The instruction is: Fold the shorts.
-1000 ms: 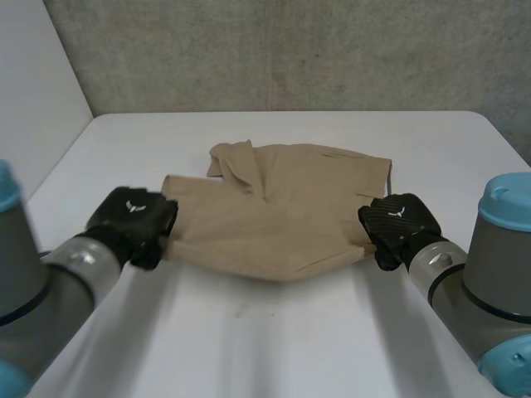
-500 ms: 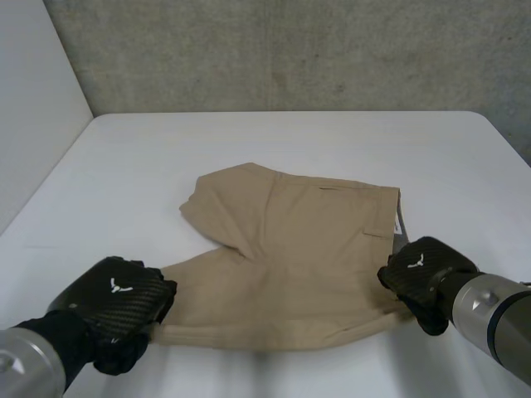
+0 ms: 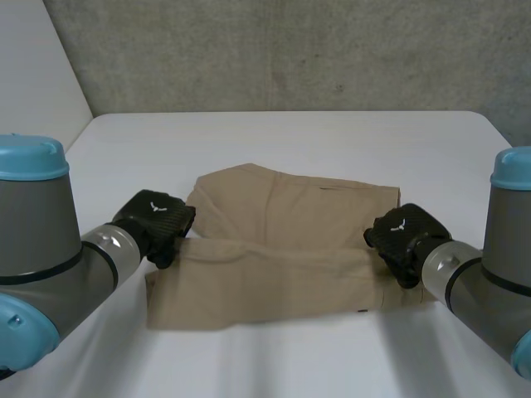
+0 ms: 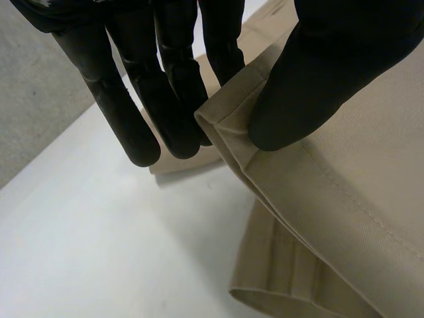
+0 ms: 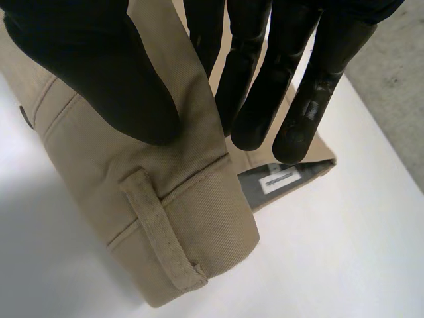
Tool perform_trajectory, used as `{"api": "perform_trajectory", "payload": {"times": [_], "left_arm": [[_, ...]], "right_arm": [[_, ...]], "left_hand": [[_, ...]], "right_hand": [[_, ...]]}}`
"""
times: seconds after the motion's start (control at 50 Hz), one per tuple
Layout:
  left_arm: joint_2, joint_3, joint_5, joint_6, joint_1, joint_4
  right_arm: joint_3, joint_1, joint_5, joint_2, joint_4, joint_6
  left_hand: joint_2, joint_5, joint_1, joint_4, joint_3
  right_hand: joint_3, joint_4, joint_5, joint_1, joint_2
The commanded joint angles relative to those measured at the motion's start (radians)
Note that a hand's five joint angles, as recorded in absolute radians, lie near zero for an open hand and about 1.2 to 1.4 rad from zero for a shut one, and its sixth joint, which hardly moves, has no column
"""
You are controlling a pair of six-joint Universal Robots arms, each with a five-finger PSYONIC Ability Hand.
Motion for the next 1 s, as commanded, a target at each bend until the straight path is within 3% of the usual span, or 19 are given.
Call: {"api": "perform_trajectory", "payload": {"times": [0.02,0.16,0.18,0.24,0.38,0.48,0.68,0.88,0.96,1.0], "left_arm": [[0.047,-0.101,-0.004,-0.001,-0.016,-0.058],[0.146,-0.185,0.009,0.007,-0.036,-0.118],[0.167,-0.185,0.007,0.005,-0.036,-0.119],[0.202,-0.159,0.004,0.01,-0.026,-0.105],[0.151,-0.023,0.004,0.018,-0.025,0.006],[-0.015,0.084,0.003,0.021,-0.025,0.109],[-0.317,0.331,-0.004,0.048,-0.023,0.117],[-0.426,0.404,0.001,0.155,-0.02,0.122],[-0.439,0.401,-0.011,0.197,-0.013,0.091],[-0.431,0.39,-0.034,0.22,-0.011,0.033]], "right_arm": [[0.092,-0.006,-0.007,0.001,0.014,-0.017],[0.138,-0.009,-0.01,-0.013,0.076,-0.055],[0.141,-0.009,-0.009,-0.015,0.077,-0.06],[0.141,-0.009,-0.01,-0.015,0.076,-0.06],[0.14,-0.005,-0.01,-0.015,0.073,-0.058],[0.146,0.0,-0.01,-0.015,0.073,-0.051],[0.157,-0.005,-0.01,-0.016,0.071,-0.051],[0.158,-0.005,-0.01,-0.016,0.07,-0.051],[0.158,-0.006,-0.01,-0.015,0.06,-0.051],[0.158,-0.008,-0.01,-0.015,0.05,-0.051]], "left_hand": [[0.2,0.236,0.29,0.197,0.208],[0.148,0.184,0.238,0.145,0.156],[-0.213,-0.176,-0.123,-0.216,-0.205],[-0.813,-0.777,-0.724,-0.816,-0.805],[-0.818,-0.782,-0.729,-0.821,-0.81],[-0.818,-0.782,-0.729,-0.821,-0.81],[-0.836,-0.8,-0.746,-0.839,-0.828],[-0.868,-0.832,-0.778,-0.871,-0.86],[-0.71,-0.674,-0.621,-0.713,-0.702],[-0.449,-0.413,-0.359,-0.452,-0.441]], "right_hand": [[0.199,0.205,0.231,0.426,0.223],[0.199,0.205,0.231,0.426,0.223],[0.199,0.205,0.231,0.426,0.223],[0.199,0.205,0.231,0.426,0.223],[0.199,0.205,0.231,0.426,0.223],[0.199,0.205,0.231,0.426,0.223],[0.199,0.205,0.231,0.426,0.223],[0.199,0.205,0.231,0.426,0.223],[0.199,0.205,0.231,0.426,0.223],[0.199,0.205,0.231,0.426,0.223]]}}
